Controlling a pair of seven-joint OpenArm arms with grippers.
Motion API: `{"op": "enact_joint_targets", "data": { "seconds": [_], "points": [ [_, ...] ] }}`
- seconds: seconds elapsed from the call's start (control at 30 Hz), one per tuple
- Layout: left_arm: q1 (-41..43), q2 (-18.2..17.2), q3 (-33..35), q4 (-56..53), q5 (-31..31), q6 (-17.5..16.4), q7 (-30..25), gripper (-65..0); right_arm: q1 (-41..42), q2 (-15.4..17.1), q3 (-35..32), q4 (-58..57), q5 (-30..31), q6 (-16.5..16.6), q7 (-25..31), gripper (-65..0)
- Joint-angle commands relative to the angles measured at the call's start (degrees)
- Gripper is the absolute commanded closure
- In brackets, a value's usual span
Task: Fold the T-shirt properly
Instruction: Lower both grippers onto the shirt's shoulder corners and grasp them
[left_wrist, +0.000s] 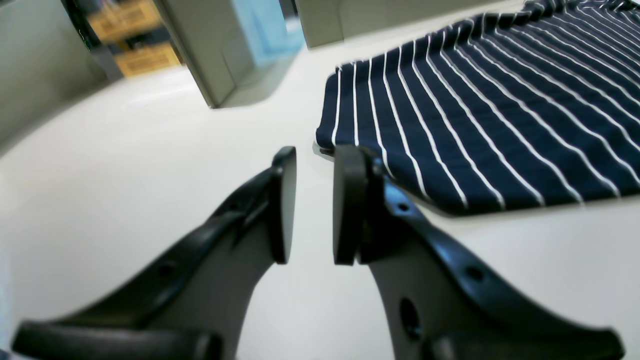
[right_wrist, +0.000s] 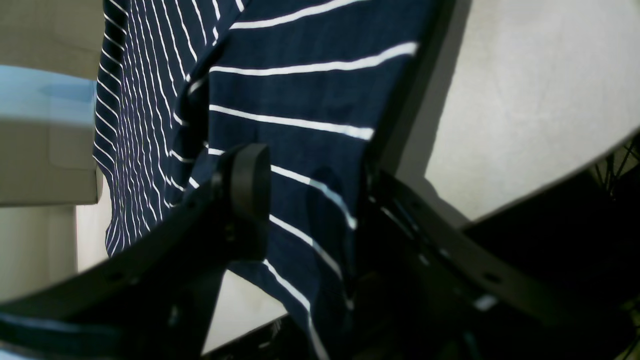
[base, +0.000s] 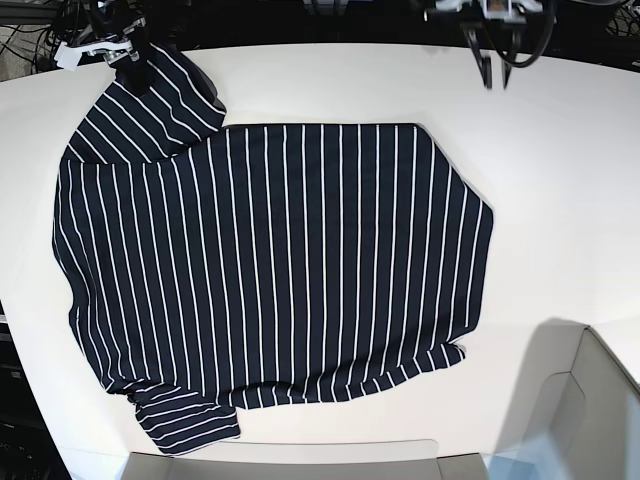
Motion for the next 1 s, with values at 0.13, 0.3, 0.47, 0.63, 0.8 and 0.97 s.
{"op": "enact_joint_targets", "data": {
  "seconds": [0.13,0.3,0.47,0.63,0.8,0.97],
  "points": [
    [-0.07,-0.53,4.13,15.09,-12.56,0.05,23.53,-22.7,-0.68,0.75,0.48,0.23,-0.22,-1.09,-0.68,-24.3],
    [-7.19,-5.98,4.05,20.89,-30.06,-0.03,49.03,-25.0,-0.68,0.75,0.48,0.23,-0.22,-1.09,-0.68,-24.3],
    [-16.24,-9.49,2.20,17.82,-43.42,0.05,62.30,-25.0,-0.68,1.37,0.48,0.15,-0.22,-1.09,-0.68,-24.3],
    [-22.13,-9.67,-1.32,12.80,-51.15,0.05,69.51,-25.0,-0.68,2.60,0.48,0.06,-0.22,-1.09,-0.68,-24.3],
    [-27.14,-9.67,-2.81,8.58,-53.88,-0.74,75.84,-25.0,-0.68,2.69,0.48,0.06,-0.22,-1.09,-0.68,-24.3],
    [-28.11,-9.40,-2.81,5.33,-55.73,-7.07,78.04,-25.0,-0.68,2.69,0.48,0.15,-0.22,-1.09,-0.68,-24.3]
  ]
}}
